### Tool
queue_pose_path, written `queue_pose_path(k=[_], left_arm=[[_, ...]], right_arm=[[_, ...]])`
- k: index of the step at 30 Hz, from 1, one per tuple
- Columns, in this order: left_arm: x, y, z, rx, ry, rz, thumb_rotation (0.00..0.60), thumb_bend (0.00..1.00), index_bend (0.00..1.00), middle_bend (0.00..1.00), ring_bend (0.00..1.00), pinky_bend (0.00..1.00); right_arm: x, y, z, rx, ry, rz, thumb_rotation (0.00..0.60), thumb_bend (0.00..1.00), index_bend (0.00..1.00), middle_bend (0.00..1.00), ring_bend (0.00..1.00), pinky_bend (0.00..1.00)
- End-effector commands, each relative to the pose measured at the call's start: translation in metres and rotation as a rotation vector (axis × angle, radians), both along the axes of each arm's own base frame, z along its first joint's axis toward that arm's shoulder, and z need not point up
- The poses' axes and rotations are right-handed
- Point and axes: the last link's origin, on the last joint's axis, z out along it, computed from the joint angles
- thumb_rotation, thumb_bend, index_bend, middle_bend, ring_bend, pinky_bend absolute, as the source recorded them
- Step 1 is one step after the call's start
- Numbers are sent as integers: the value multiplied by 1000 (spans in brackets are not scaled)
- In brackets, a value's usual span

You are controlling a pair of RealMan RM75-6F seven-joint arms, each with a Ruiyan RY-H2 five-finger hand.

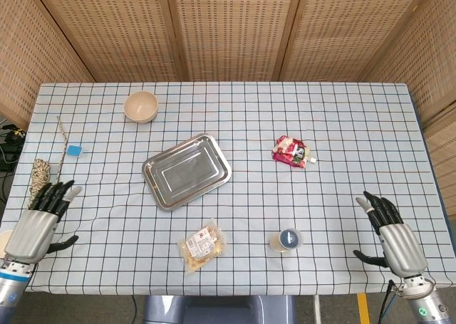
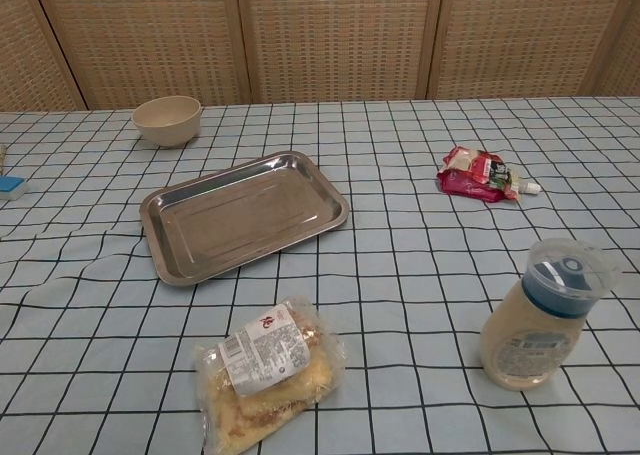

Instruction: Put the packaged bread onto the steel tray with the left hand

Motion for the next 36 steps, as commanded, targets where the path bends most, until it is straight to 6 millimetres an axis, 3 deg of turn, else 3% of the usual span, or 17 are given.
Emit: queue_pose_path(k=[1, 11, 15, 28, 36], left_arm=[[27, 7, -17, -144, 14, -100, 600, 0, 0, 0, 0, 0], [95, 18, -63, -320, 86, -284, 600, 0, 0, 0, 0, 0], [113, 28, -83, -390, 132, -307, 600, 0, 0, 0, 0, 0], [152, 48, -142, -505, 204, -329, 600, 0, 0, 0, 0, 0], [169, 52, -166, -542, 248, -344, 600, 0, 0, 0, 0, 0]], right_arm=[[0, 0, 1, -3, -2, -2, 600, 44, 8, 0, 0, 0], [-1, -1, 8, -17, -25, -7, 600, 43, 9, 0, 0, 0], [-2, -2, 13, -25, -38, -15, 600, 43, 9, 0, 0, 0], [-8, -6, 22, -35, -77, -43, 600, 44, 15, 0, 0, 0], [-13, -9, 29, -45, -99, -65, 600, 44, 20, 0, 0, 0]])
